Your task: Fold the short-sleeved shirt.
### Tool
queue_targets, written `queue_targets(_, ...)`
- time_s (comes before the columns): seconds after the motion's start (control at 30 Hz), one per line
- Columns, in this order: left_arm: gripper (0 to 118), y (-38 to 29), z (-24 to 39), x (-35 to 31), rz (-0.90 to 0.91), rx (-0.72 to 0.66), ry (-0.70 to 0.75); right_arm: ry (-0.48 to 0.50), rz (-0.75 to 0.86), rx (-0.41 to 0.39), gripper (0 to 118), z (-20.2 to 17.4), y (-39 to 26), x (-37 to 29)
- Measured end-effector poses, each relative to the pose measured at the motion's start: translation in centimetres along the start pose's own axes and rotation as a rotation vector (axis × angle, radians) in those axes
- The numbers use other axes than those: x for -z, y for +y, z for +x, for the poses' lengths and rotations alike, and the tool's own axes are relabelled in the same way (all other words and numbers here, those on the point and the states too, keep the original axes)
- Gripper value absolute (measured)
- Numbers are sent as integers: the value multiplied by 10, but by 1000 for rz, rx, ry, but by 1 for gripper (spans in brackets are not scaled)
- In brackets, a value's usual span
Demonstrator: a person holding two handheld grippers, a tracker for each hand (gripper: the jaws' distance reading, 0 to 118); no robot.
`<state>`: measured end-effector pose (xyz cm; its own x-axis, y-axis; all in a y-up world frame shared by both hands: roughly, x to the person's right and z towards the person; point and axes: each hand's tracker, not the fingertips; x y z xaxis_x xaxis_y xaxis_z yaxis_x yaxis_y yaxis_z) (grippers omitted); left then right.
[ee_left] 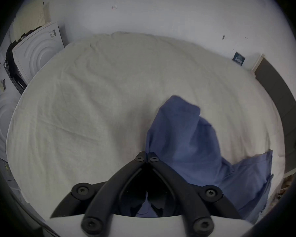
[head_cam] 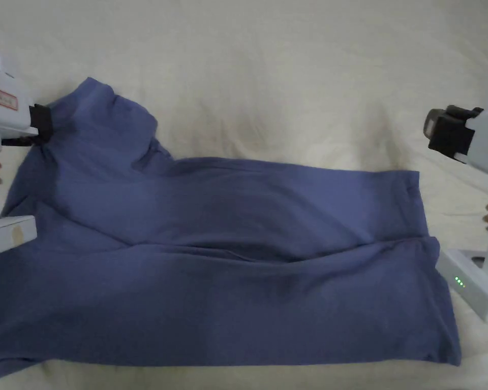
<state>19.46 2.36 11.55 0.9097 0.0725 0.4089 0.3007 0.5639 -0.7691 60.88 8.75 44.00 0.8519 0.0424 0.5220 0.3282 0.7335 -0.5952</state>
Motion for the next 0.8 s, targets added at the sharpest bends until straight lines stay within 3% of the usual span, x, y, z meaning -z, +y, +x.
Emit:
queue_targets(0.03, 0, -1, 0, -4, 16, -3, -4, 19, -31, -2, 58, 9, 3, 15)
queue_targets(0.1, 0, 2, -3, -7, 43, -9, -21, 45, -197, 1, 102, 20, 7, 50)
queue_targets(0.13, 0, 1, -4, -10, 47, -11, -24, 17, -249, 14, 117, 24, 5, 66)
queue_targets(0.2, 0, -4, 5, -25, 59, -18, -35, -3, -310, 20, 118, 31, -3, 92)
queue_targets(0.27, 0, -7, 7, -30, 61, -23, -39, -29, -389, 47, 112, 36, -15, 115)
queue_targets(0.3, 0, -8, 7, -30, 61, -25, -38, -55, -413, 78, 102, 38, -21, 125)
queue_targets(0.33, 0, -14, 7, -35, 59, -28, -35, -83, -416, 119, 79, 40, -25, 132)
queue_targets(0.4, 0, -16, 7, -36, 52, -42, -37, -105, -412, 160, 52, 40, -31, 142)
queue_targets(0.47, 0, -16, 12, -37, 43, -55, -41, -102, -418, 163, 39, 38, -34, 148)
queue_targets(0.5, 0, -17, 16, -37, 37, -59, -40, -102, -414, 163, 27, 38, -34, 146)
queue_targets(0.53, 0, -18, 18, -38, 34, -61, -38, -95, -399, 161, 4, 38, -32, 142)
queue_targets(0.73, 0, -19, 10, -54, 79, -141, -81, -50, -332, 117, 3, 46, -11, 98)
queue_targets(0.8, 0, -22, 8, -70, 92, -150, -101, -24, -286, 136, 3, 51, -7, 72)
